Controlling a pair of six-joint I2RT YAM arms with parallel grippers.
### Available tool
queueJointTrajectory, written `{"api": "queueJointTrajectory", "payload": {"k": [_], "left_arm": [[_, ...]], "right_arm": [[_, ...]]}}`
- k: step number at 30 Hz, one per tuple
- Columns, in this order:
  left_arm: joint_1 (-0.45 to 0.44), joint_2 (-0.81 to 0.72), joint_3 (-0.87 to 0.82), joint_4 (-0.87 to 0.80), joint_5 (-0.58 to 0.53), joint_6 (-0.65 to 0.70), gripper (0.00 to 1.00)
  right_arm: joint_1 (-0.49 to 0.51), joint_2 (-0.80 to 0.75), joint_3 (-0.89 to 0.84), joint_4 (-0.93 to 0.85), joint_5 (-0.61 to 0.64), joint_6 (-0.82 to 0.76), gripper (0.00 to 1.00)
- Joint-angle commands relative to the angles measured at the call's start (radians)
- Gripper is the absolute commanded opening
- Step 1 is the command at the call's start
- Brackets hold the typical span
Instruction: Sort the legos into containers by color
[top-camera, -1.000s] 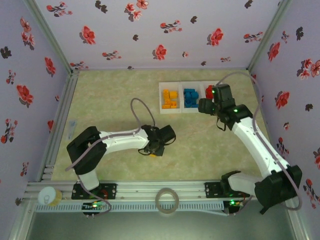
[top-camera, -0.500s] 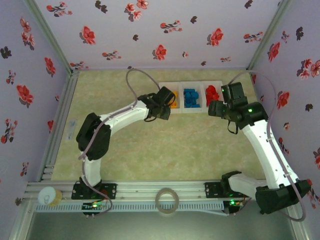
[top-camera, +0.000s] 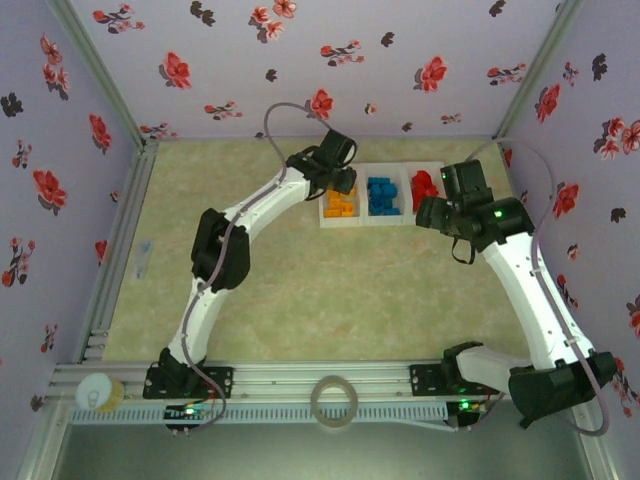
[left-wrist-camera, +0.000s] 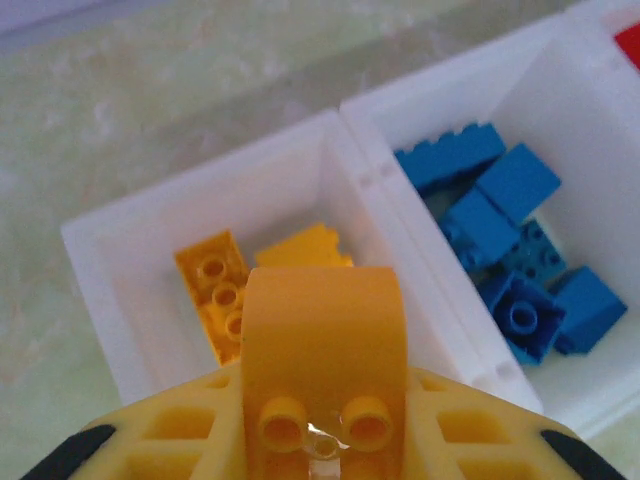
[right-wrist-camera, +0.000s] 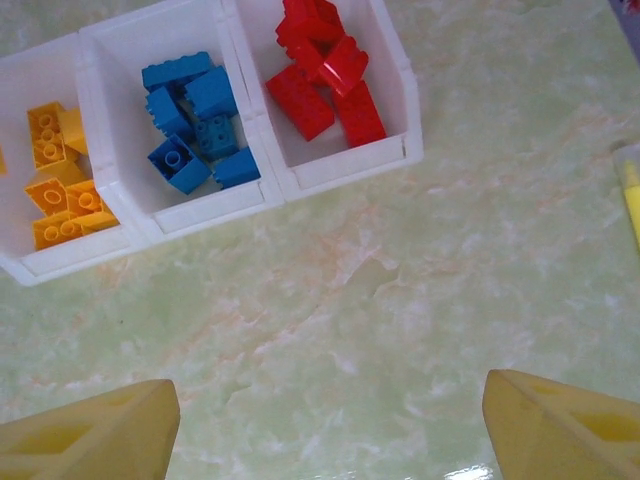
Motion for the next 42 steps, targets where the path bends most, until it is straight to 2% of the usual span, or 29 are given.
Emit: {"api": "queueJointTrajectory", "payload": {"k": [1, 4, 5, 8, 11, 13, 21, 26, 31, 37, 42], "left_arm": [[0.011, 0.082, 0.108, -0.015, 0.035, 0.045, 0.21], [0.018, 0.162, 0.21, -0.036, 0.036, 0.039, 0.21], [0.02, 0.187, 0.237, -0.042, 0.036, 0.031, 0.26], [0.028, 0.238, 0.305, -0.061, 0.037, 0.014, 0.5], [0.03, 0.224, 0.301, -0.07, 0.037, 0.011, 0.64], [0.031, 0.183, 0.256, -0.059, 0.034, 0.009, 0.68], [0.031, -0.077, 0.029, -0.033, -0.035, 0.0, 0.73], [0.031, -0.182, -0.024, -0.096, -0.089, -0.012, 0.75], [0.031, -0.262, -0.082, -0.121, -0.109, -0.082, 0.77], [0.023, -0.267, 0.012, -0.203, -0.092, -0.194, 0.8], [0.01, -0.279, 0.092, -0.266, -0.11, -0.207, 0.8]], "right_arm": [[-0.006, -0.039, -0.051, 0.046, -0.029, 0.05, 0.8], [-0.006, -0.053, -0.08, 0.062, -0.039, 0.054, 0.8], [-0.005, -0.054, -0.086, 0.068, -0.045, 0.052, 0.8], [-0.001, -0.049, -0.104, 0.095, -0.063, 0.05, 0.8], [0.008, -0.044, -0.133, 0.124, -0.067, 0.048, 0.8], [0.014, -0.039, -0.149, 0.144, -0.061, 0.042, 0.8], [0.05, -0.014, -0.21, 0.289, 0.008, -0.009, 0.81], [0.054, -0.001, -0.241, 0.402, 0.031, -0.056, 0.82], [0.05, 0.005, -0.268, 0.506, 0.056, -0.105, 0.85], [0.017, 0.076, -0.247, 0.574, -0.045, -0.134, 0.88], [-0.013, 0.116, -0.225, 0.607, -0.129, -0.157, 0.99]]}}
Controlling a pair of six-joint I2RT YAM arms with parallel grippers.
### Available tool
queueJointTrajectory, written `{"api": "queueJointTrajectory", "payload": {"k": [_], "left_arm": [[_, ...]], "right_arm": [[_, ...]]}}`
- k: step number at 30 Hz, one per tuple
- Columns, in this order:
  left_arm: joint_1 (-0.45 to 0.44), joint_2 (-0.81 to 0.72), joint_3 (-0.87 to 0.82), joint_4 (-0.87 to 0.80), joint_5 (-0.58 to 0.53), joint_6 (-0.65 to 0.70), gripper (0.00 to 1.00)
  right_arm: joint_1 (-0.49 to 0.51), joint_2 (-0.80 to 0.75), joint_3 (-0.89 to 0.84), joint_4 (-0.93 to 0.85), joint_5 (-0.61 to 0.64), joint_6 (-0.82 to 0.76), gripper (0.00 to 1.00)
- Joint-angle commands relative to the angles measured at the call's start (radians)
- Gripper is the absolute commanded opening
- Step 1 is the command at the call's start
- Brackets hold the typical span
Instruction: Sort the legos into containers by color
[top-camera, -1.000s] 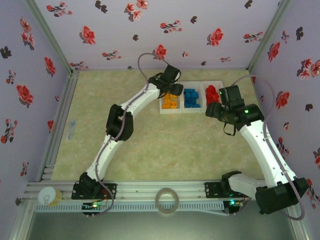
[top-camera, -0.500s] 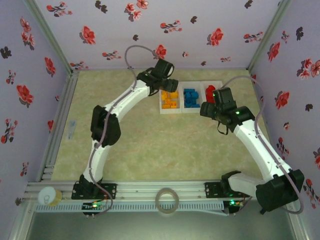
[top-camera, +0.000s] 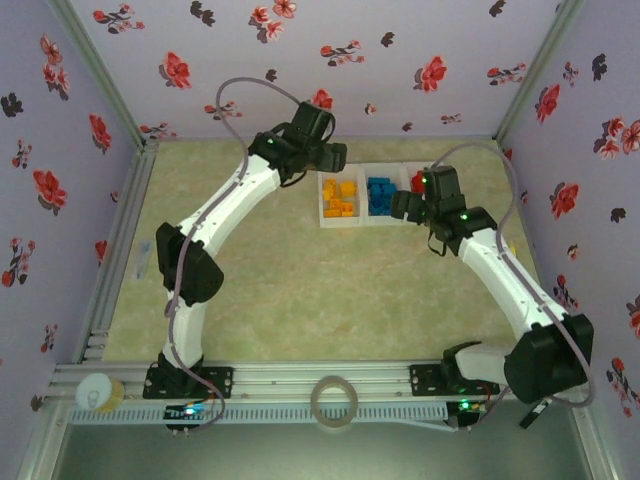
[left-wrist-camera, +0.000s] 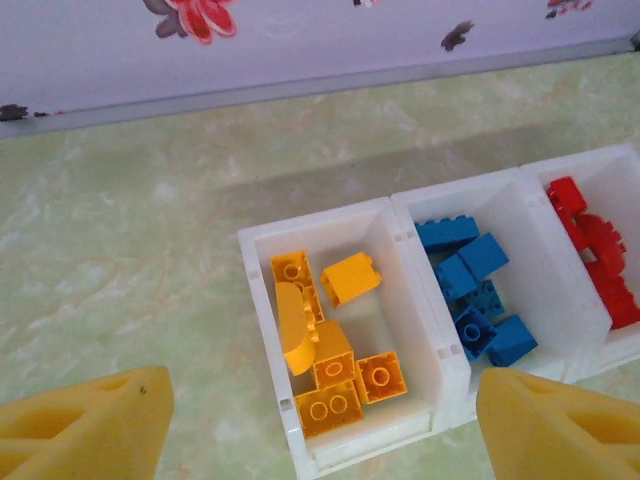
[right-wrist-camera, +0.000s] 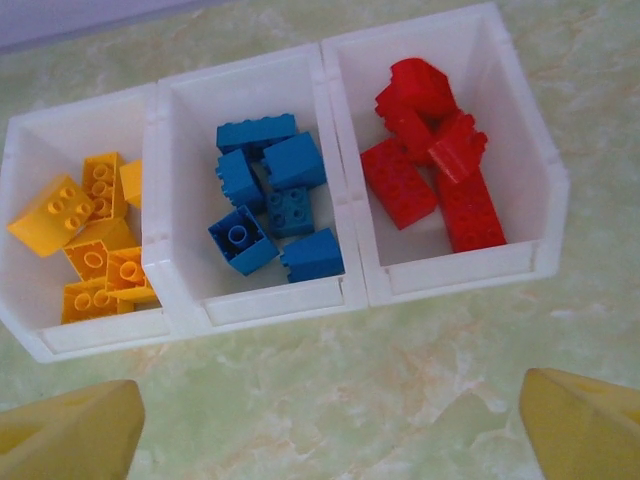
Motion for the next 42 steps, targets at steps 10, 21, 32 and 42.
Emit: {"api": "queueJointTrajectory", "payload": {"k": [10, 21, 32, 42], "left_arm": [[-0.015, -0.04, 0.165, -0.176, -0.09, 0.043, 0.9], [0.007, -0.072, 0.244, -0.308, -0.168, 0.174, 1.0], [0.115, -0.305, -0.185, -0.173, -0.371, 0.305, 1.0], [0.426, -0.855, -0.997, 0.437, -0.296, 0.374, 1.0]], "right_arm": [[-0.1, 0.007, 0.042, 0.056, -0.178, -0.033, 1.0], [-0.109, -0.023, 0.053, -0.009, -0.007, -0.038, 1.0], [-0.194, -0.032, 0.028, 0.018, 0.164, -0.059, 1.0], [-0.233, -0.036, -0.067, 0.13, 0.188, -0.047, 1.0]]}}
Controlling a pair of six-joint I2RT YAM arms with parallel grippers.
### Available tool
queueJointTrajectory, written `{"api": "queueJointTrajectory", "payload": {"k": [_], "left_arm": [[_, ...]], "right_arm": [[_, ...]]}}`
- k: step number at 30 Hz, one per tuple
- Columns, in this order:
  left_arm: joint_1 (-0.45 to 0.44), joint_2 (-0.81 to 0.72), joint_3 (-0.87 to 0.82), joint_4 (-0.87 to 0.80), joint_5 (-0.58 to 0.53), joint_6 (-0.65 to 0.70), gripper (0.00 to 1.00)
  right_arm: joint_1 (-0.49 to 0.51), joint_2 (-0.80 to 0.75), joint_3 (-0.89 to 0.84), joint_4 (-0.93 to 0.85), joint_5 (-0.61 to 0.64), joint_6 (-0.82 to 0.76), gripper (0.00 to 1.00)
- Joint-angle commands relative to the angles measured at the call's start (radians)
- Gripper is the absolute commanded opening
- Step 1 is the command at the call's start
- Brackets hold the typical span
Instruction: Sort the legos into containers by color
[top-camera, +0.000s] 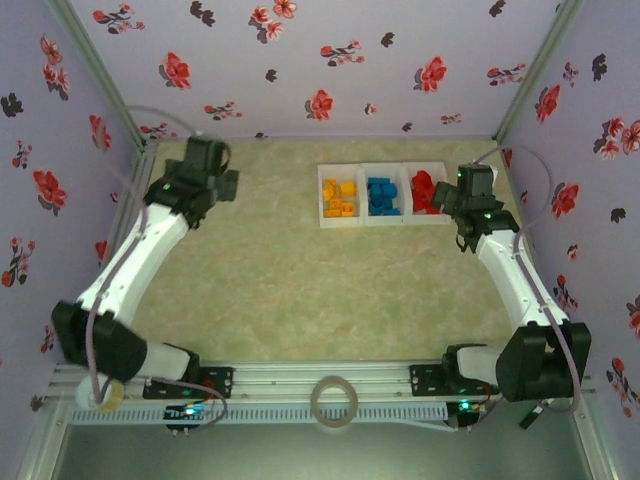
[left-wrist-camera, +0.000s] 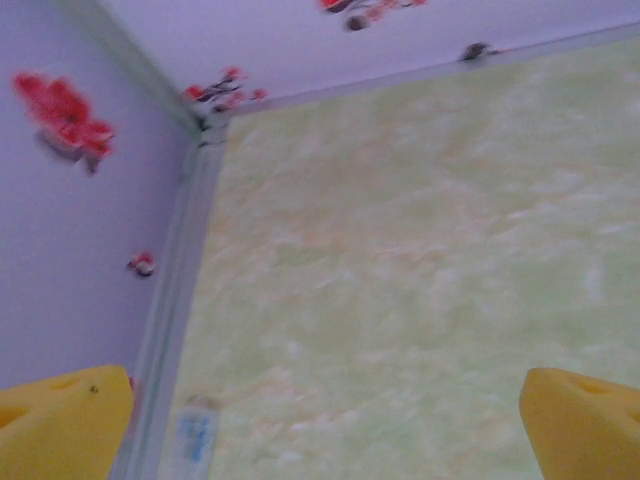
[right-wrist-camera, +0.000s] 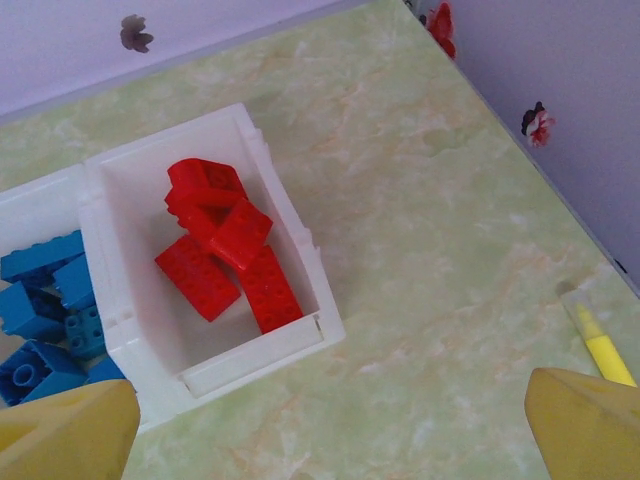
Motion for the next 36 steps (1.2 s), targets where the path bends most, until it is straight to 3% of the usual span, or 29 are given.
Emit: {"api": "queueJointTrajectory", "payload": {"k": [1, 6, 9, 13, 21, 24, 28, 31, 33, 36], "left_arm": [[0.109, -0.172, -0.179, 0.28, 0.069, 0.025, 1.0], [0.239, -0.246, -0.462, 0.568, 0.117, -0.015, 1.0], [0.289, -0.181, -0.521, 0.602, 0.172, -0.063, 1.0], [0.317, -0.094, -0.599, 0.682, 0.216, -0.075, 1.0], [0.358, 0.038, -0.787, 1.056, 0.346, -0.062, 1.0], [0.358, 0.086, -0.876, 1.267, 0.365, -0.029, 1.0], [0.359, 0.246, -1.051, 1.753, 0.433, 0.003, 1.0], [0.363, 0.223, -1.042, 1.699, 0.513, 0.013, 1.0], [0.379, 0.204, -0.972, 1.551, 0.562, 0.033, 1.0], [0.394, 0.214, -0.965, 1.553, 0.596, 0.029, 1.0]], "right_arm": [[-0.006, -0.004, -0.024, 0.058, 0.037, 0.001, 0.99], [-0.015, 0.034, -0.03, 0.097, -0.004, 0.007, 1.0], [-0.014, 0.051, -0.028, 0.102, -0.018, 0.004, 1.0], [-0.014, 0.028, -0.086, 0.171, 0.0, -0.026, 1.0], [-0.014, -0.024, -0.209, 0.329, 0.037, -0.075, 1.0], [-0.014, -0.046, -0.281, 0.433, 0.037, -0.097, 0.99], [-0.014, -0.052, -0.363, 0.564, 0.015, -0.15, 1.0], [-0.017, -0.031, -0.387, 0.62, -0.001, -0.177, 1.0], [-0.02, -0.005, -0.389, 0.636, 0.002, -0.191, 1.0], [-0.03, 0.027, -0.406, 0.688, 0.011, -0.203, 1.0]]}}
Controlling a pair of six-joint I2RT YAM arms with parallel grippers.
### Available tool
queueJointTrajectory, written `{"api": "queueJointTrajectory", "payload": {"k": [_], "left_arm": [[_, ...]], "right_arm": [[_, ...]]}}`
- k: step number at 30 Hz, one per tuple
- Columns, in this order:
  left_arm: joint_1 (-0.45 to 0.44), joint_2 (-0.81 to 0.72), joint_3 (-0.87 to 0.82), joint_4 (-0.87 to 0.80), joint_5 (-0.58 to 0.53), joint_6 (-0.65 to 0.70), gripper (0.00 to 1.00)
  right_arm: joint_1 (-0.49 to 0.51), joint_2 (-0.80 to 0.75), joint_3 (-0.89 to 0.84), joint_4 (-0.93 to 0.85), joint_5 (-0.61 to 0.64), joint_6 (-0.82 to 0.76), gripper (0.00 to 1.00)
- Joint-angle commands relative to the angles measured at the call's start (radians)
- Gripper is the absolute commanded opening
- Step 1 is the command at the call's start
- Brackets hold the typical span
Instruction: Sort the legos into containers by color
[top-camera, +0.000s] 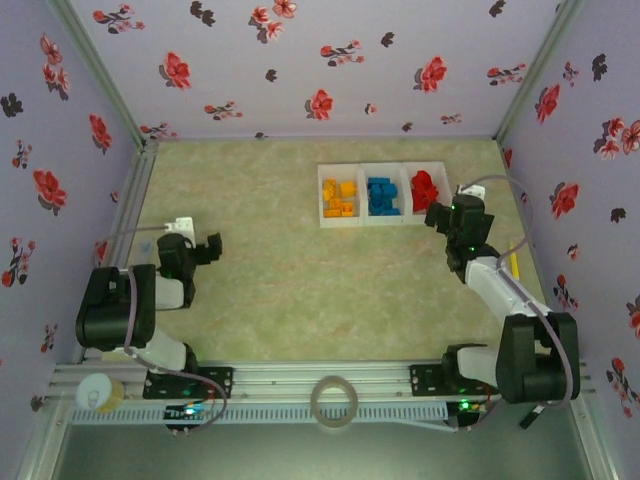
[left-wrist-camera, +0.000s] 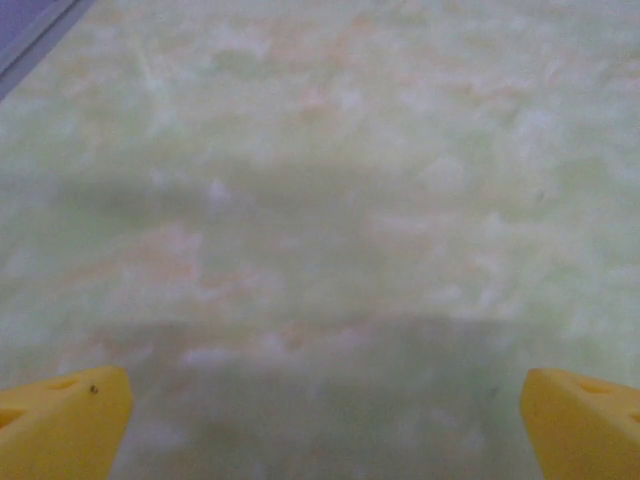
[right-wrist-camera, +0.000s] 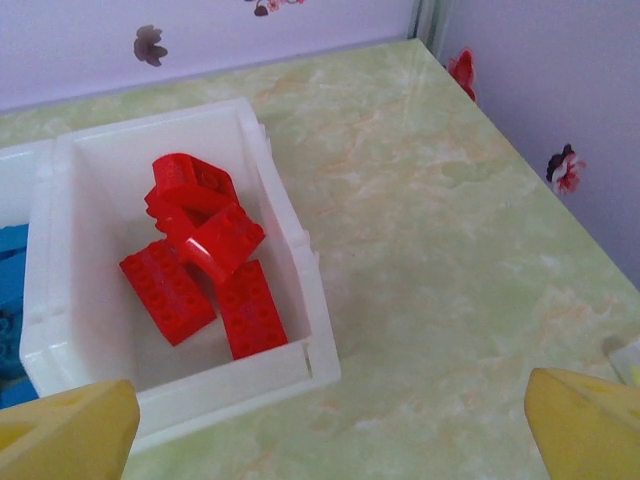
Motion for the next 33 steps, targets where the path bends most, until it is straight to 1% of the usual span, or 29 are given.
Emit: {"api": "queueJointTrajectory", "payload": {"k": [1, 6, 9, 15, 18, 20, 21, 22, 23, 24, 25, 26, 27, 28, 29, 30, 31, 32, 33], "left_arm": [[0.018, -0.005, 0.031, 0.072, 0.075, 0.027, 1.0], [0.019, -0.007, 0.033, 0.065, 0.085, 0.032, 1.0], [0.018, -0.007, 0.035, 0.063, 0.084, 0.031, 1.0], [0.018, -0.006, 0.05, 0.034, 0.045, 0.026, 1.0], [0.018, -0.007, 0.05, 0.034, 0.043, 0.025, 1.0], [0.018, -0.007, 0.051, 0.033, 0.038, 0.025, 1.0], [0.019, -0.007, 0.051, 0.031, 0.026, 0.025, 1.0], [0.019, -0.007, 0.051, 0.031, 0.025, 0.025, 1.0], [0.017, -0.007, 0.052, 0.026, 0.025, 0.025, 1.0], [0.017, -0.007, 0.055, 0.025, 0.026, 0.025, 1.0], [0.016, -0.007, 0.054, 0.025, 0.027, 0.025, 1.0], [0.016, -0.007, 0.055, 0.024, 0.025, 0.025, 1.0], [0.016, -0.007, 0.054, 0.024, 0.026, 0.025, 1.0], [0.017, -0.007, 0.055, 0.022, 0.025, 0.025, 1.0], [0.016, -0.007, 0.056, 0.022, 0.025, 0.025, 1.0], [0.016, -0.006, 0.056, 0.022, 0.025, 0.025, 1.0], [0.015, -0.006, 0.056, 0.022, 0.025, 0.025, 1.0], [0.015, -0.007, 0.056, 0.023, 0.025, 0.025, 1.0], [0.015, -0.006, 0.055, 0.023, 0.026, 0.025, 1.0]], "right_arm": [[-0.02, 0.034, -0.035, 0.136, 0.011, -0.043, 1.0], [-0.042, 0.108, -0.107, 0.345, 0.006, -0.036, 1.0], [-0.051, 0.123, -0.095, 0.337, -0.073, -0.033, 1.0], [-0.056, 0.092, -0.161, 0.409, -0.111, -0.037, 1.0], [-0.055, 0.117, -0.219, 0.496, -0.108, -0.03, 1.0], [-0.056, 0.171, -0.26, 0.605, -0.104, -0.03, 1.0], [-0.056, 0.223, -0.286, 0.684, -0.107, -0.03, 0.99], [-0.056, 0.285, -0.315, 0.791, -0.115, -0.035, 0.99], [-0.056, 0.363, -0.329, 0.935, -0.154, -0.053, 0.99], [-0.056, 0.353, -0.321, 0.935, -0.202, -0.072, 0.99], [-0.056, 0.299, -0.294, 0.792, -0.213, -0.074, 0.99], [-0.056, 0.294, -0.266, 0.703, -0.193, -0.062, 0.99], [-0.057, 0.341, -0.261, 0.774, -0.176, -0.052, 0.99], [-0.061, 0.344, -0.251, 0.772, -0.173, -0.045, 0.99], [-0.063, 0.312, -0.233, 0.682, -0.183, -0.043, 0.99], [-0.065, 0.313, -0.235, 0.667, -0.184, -0.042, 0.99], [-0.065, 0.329, -0.249, 0.727, -0.182, -0.042, 0.99], [-0.065, 0.328, -0.253, 0.743, -0.18, -0.044, 0.99], [-0.064, 0.311, -0.246, 0.702, -0.179, -0.046, 0.99]]}}
